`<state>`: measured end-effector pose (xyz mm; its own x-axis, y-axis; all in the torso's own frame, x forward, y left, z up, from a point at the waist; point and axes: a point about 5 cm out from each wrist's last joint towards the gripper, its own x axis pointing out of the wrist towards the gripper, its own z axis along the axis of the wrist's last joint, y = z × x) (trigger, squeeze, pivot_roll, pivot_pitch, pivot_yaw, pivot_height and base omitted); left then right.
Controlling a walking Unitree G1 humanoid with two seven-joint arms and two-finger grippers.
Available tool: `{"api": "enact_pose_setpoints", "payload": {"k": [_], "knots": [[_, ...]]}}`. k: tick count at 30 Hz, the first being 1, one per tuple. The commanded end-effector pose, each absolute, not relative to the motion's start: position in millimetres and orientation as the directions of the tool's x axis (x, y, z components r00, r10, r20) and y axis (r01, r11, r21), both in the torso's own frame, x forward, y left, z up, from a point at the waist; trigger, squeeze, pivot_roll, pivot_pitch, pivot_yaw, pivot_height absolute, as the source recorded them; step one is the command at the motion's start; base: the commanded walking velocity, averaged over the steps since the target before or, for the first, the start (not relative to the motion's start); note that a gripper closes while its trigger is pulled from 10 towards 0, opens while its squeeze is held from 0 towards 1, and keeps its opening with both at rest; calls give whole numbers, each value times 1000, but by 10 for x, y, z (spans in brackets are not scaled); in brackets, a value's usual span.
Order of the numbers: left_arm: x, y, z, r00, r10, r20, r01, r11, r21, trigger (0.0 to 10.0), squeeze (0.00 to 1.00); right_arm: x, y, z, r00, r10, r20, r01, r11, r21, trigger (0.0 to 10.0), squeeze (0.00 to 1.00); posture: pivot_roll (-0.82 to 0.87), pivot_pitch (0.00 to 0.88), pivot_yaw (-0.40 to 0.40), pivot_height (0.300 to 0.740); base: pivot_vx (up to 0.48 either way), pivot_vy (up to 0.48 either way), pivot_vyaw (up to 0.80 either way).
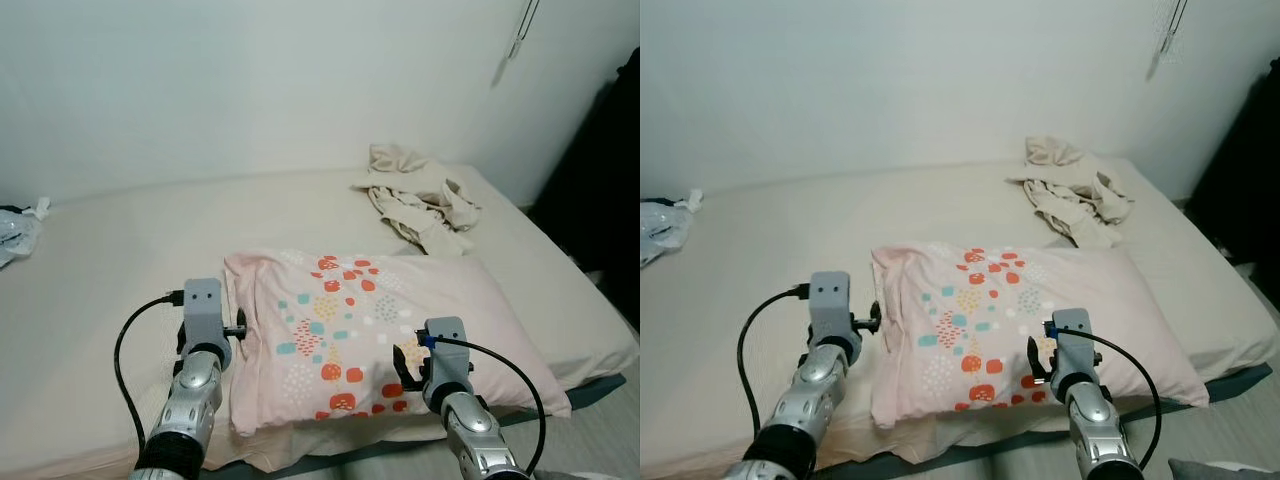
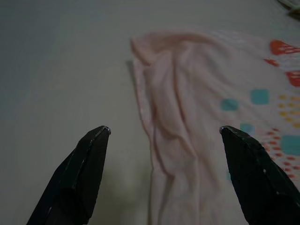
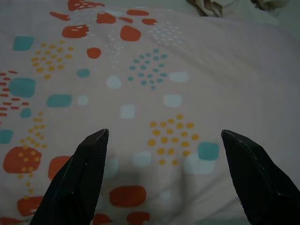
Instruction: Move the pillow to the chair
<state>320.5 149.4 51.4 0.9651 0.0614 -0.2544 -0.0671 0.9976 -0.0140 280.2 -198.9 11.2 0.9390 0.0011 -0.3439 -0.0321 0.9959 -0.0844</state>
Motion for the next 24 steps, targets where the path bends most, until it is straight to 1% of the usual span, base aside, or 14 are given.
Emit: {"api": "enact_pose_setpoints", "payload": {"k": [1,4,6,8,14,16,18,23,24], "knots": [[3227,1548,503,958,67,-280,-74,997,-16,10000,0,2790,-2024,104,936,-14,-350,-13,997,-74,10000,0,-97,112,34,740,0,0,0],[3242,1569,518,957,75,-279,-85,996,-25,10000,0,2799,-2027,114,938,-14,-346,-9,998,-66,10000,0,-97,112,38,740,0,0,0],[3253,1597,528,957,87,-278,-95,995,-15,10000,0,2810,-2028,116,937,-9,-349,1,1000,-23,10000,0,-98,111,45,740,0,0,0],[3252,1607,518,955,95,-282,-102,995,-9,10000,0,2817,-2018,114,935,-1,-356,-5,1000,-15,10000,0,-99,112,47,740,0,0,0],[3240,1579,489,949,114,-294,-123,992,-13,10000,0,2840,-1988,157,941,12,-339,-18,1000,-15,10000,0,-98,111,42,711,0,0,0],[3232,1569,477,947,119,-298,-129,992,-15,10000,0,2852,-1981,161,938,25,-344,-40,999,-37,10000,0,-100,111,31,696,0,0,0],[3229,1568,474,947,120,-299,-131,991,-15,10000,0,2853,-1980,161,938,29,-345,-44,998,-38,10000,0,-100,110,25,691,0,0,0],[3200,1584,453,941,157,-299,-171,985,-22,10000,0,2895,-1935,201,940,81,-332,-109,992,-66,10000,0,-96,112,-27,691,0,0,0],[3200,1584,453,941,157,-299,-171,985,-22,10000,0,2895,-1935,201,940,81,-332,-109,992,-66,10000,0,-96,112,-27,691,0,0,0]]}}
